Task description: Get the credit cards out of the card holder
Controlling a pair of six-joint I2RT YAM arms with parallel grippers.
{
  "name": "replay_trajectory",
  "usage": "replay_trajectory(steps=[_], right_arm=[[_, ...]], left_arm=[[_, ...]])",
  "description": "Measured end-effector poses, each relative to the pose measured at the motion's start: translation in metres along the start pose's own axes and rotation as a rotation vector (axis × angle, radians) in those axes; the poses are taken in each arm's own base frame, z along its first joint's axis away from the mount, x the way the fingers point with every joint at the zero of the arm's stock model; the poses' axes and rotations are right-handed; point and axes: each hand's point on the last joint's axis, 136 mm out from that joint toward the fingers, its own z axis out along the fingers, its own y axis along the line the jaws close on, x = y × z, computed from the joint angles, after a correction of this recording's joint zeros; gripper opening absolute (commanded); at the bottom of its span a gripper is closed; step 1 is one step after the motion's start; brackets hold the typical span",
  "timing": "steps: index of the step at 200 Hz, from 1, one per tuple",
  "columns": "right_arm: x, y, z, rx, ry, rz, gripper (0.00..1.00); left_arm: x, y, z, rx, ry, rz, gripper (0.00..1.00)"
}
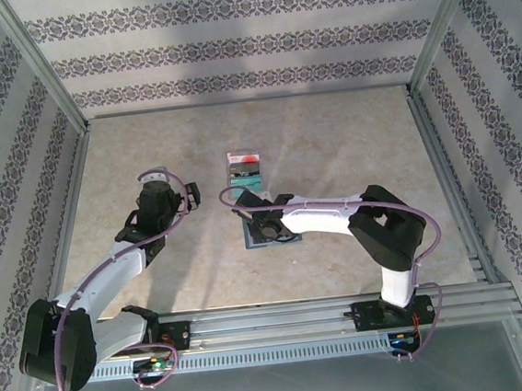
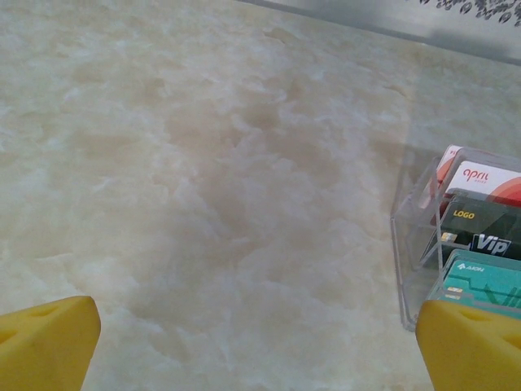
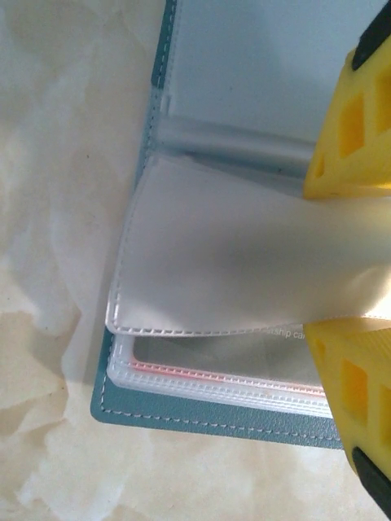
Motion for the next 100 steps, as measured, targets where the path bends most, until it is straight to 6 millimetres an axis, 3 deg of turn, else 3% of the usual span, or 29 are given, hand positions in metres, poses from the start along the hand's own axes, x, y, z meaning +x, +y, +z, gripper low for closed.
replay_trajectory(steps=[52,100], right_arm=[[0.001,-0.021,-0.011,0.059,-0.028,-0.001,0.52],[-0.005,-0.047,-0.015,0.116,-0.055,0.029,0.52]], left_arm=[[-0.01,0.0,-0.01,0.011,-0.04,-0.011,0.99],[-0.018,0.001,-0.017,0.01,-0.072,-0.019,0.99]])
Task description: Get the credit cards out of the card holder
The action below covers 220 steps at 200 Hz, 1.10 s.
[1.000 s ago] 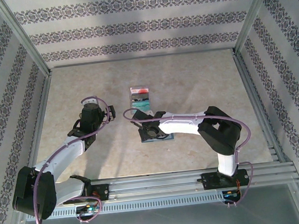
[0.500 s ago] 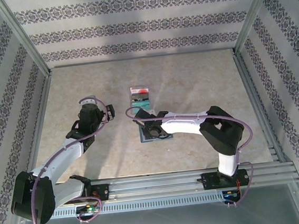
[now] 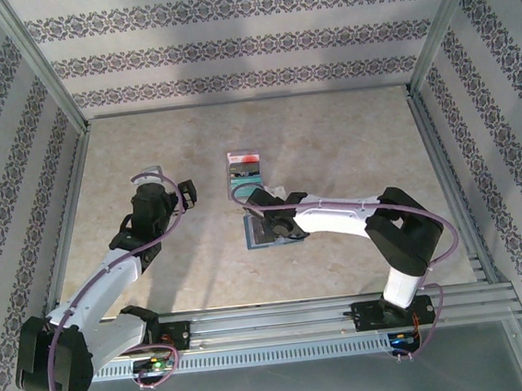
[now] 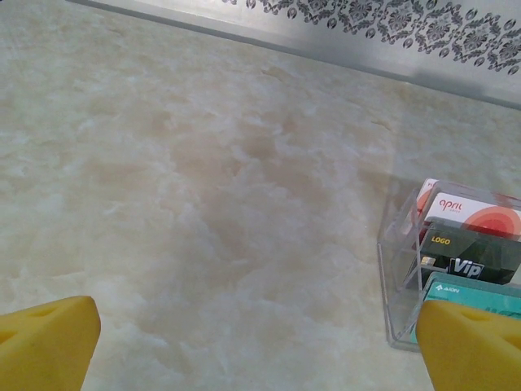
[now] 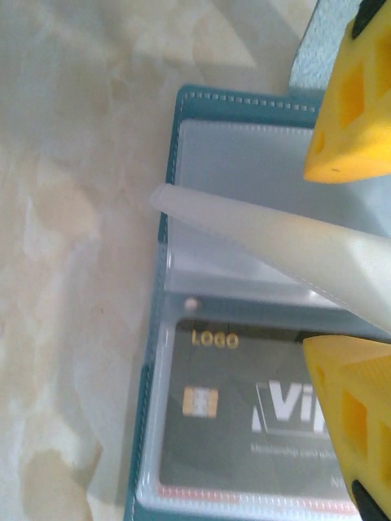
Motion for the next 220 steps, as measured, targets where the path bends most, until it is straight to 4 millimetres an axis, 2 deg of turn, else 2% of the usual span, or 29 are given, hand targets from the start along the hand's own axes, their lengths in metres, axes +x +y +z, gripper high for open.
replay_trajectory(steps=[50,76,121,145,175,207,220], right_arm=[[0.002,-0.026,0.0,0.036,0.001,0.037,0.49],[0.002,-0.04,-0.004,0.041,-0.005,0.066,0.48],[0.003,-0.059,-0.008,0.037,-0.012,0.112,0.41],[0.001,-0.062,-0.015,-0.013,-0.032,0.147,0.4],[-0.014,-0.059,-0.034,-0.144,-0.096,0.214,0.39],[-0.027,-0.052,-0.05,-0.297,-0.154,0.273,0.41],[-0.03,-0.048,-0.052,-0.35,-0.16,0.289,0.41]], left_arm=[[0.004,-0.008,-0.003,0.054,0.015,0.024,0.97],[0.015,-0.025,-0.006,0.104,0.042,0.086,0.95],[0.065,-0.085,-0.019,0.236,0.135,0.273,0.75],[0.095,-0.105,-0.021,0.284,0.2,0.31,0.72],[0.135,-0.123,-0.018,0.321,0.293,0.346,0.65],[0.168,-0.132,-0.01,0.339,0.379,0.349,0.41],[0.173,-0.135,-0.006,0.338,0.397,0.338,0.38]])
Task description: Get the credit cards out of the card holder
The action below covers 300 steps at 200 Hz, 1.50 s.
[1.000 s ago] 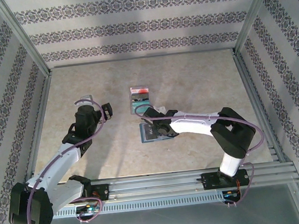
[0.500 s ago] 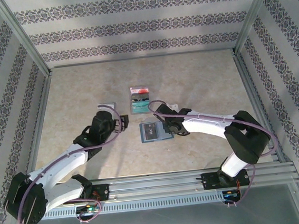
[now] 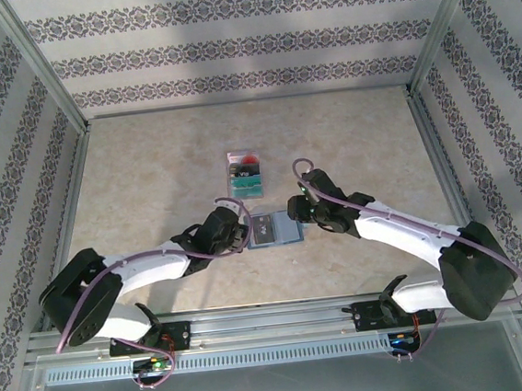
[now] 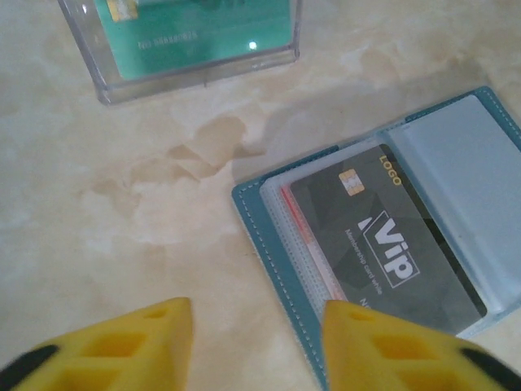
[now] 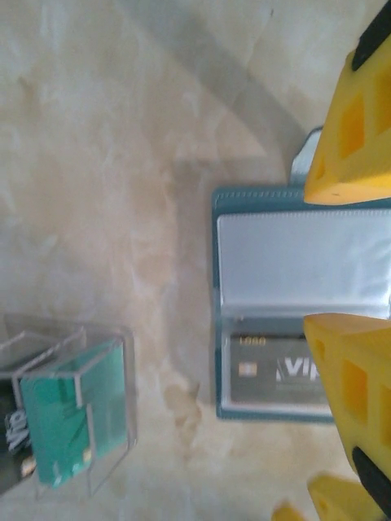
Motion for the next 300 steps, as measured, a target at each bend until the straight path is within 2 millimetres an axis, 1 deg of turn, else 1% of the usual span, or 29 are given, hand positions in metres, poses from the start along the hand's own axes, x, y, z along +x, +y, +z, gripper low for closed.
replay_trajectory(steps=[45,65,82,110,142,183,217,300], right_arm=[[0.01,0.015,0.009,-0.119,0.045,0.041,0.41],[0.014,0.022,0.018,-0.156,0.075,0.058,0.39],[0.022,0.024,0.029,-0.171,0.115,0.067,0.36],[0.035,0.023,0.044,-0.175,0.18,0.086,0.32],[0.041,0.025,0.055,-0.192,0.216,0.102,0.29],[0.04,0.033,0.058,-0.232,0.221,0.114,0.29],[0.037,0.038,0.06,-0.261,0.214,0.118,0.27],[0.046,0.034,0.071,-0.246,0.246,0.148,0.24]], left_arm=[[-0.005,-0.011,0.016,0.021,0.015,-0.034,0.17],[-0.005,-0.013,0.022,0.023,0.029,-0.037,0.14],[-0.003,-0.016,0.025,0.034,0.041,-0.037,0.09],[0.0,-0.02,0.029,0.056,0.052,-0.038,0.07],[0.001,-0.023,0.035,0.065,0.065,-0.036,0.05],[0.002,-0.027,0.039,0.077,0.073,-0.036,0.04],[0.0,-0.028,0.042,0.081,0.063,-0.038,0.03],[-0.002,-0.03,0.044,0.085,0.056,-0.04,0.03]])
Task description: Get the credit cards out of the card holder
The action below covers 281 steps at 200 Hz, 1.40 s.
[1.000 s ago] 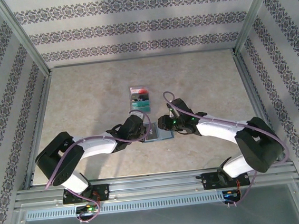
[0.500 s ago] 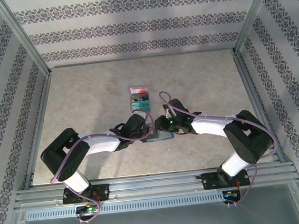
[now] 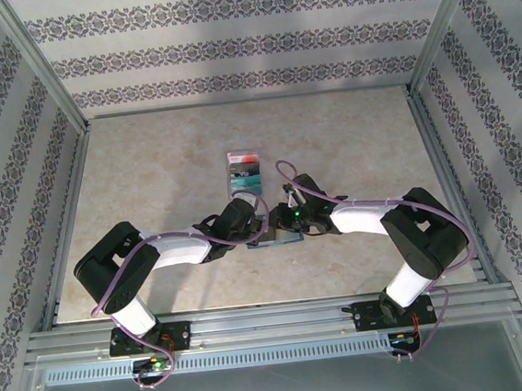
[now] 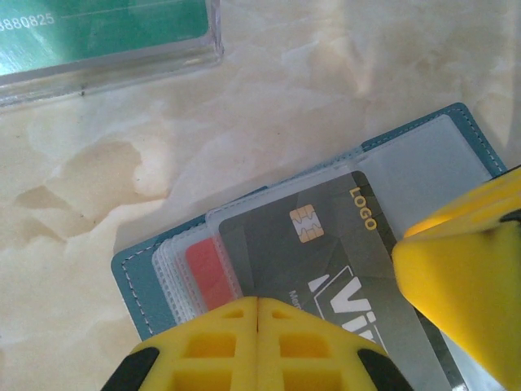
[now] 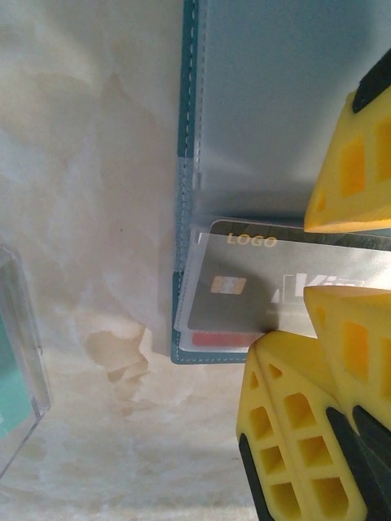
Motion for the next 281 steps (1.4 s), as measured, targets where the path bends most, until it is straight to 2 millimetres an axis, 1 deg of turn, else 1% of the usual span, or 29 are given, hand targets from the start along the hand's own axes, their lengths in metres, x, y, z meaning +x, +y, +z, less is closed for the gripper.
replay_trajectory(steps=[50,86,100,137,167,200,232,281], right_arm=[[0.0,0.0,0.002,-0.012,0.0,0.018,0.21],[-0.002,-0.001,0.001,-0.043,-0.006,0.044,0.21],[-0.003,-0.003,0.001,-0.046,-0.012,0.054,0.21],[0.004,-0.011,0.002,-0.036,-0.004,0.07,0.22],[0.003,-0.008,0.001,-0.055,-0.005,0.079,0.22],[0.0,0.001,0.001,-0.093,-0.011,0.077,0.22],[-0.002,0.002,0.003,-0.11,-0.012,0.092,0.21],[-0.003,0.007,0.001,-0.167,-0.018,0.108,0.18]], left_arm=[[0.0,0.001,0.0,-0.002,0.0,-0.001,0.02],[0.0,0.001,0.0,-0.002,0.0,-0.001,0.02],[0.0,0.001,0.0,-0.002,0.0,-0.001,0.01],[0.0,0.001,0.0,-0.001,0.0,-0.001,0.0],[0.0,0.001,0.0,-0.001,0.0,-0.001,0.0],[0.0,0.001,0.0,-0.003,0.001,-0.001,0.0],[0.0,0.001,0.0,-0.002,0.001,-0.001,0.0],[0.0,0.001,0.0,-0.003,0.001,-0.001,0.0]])
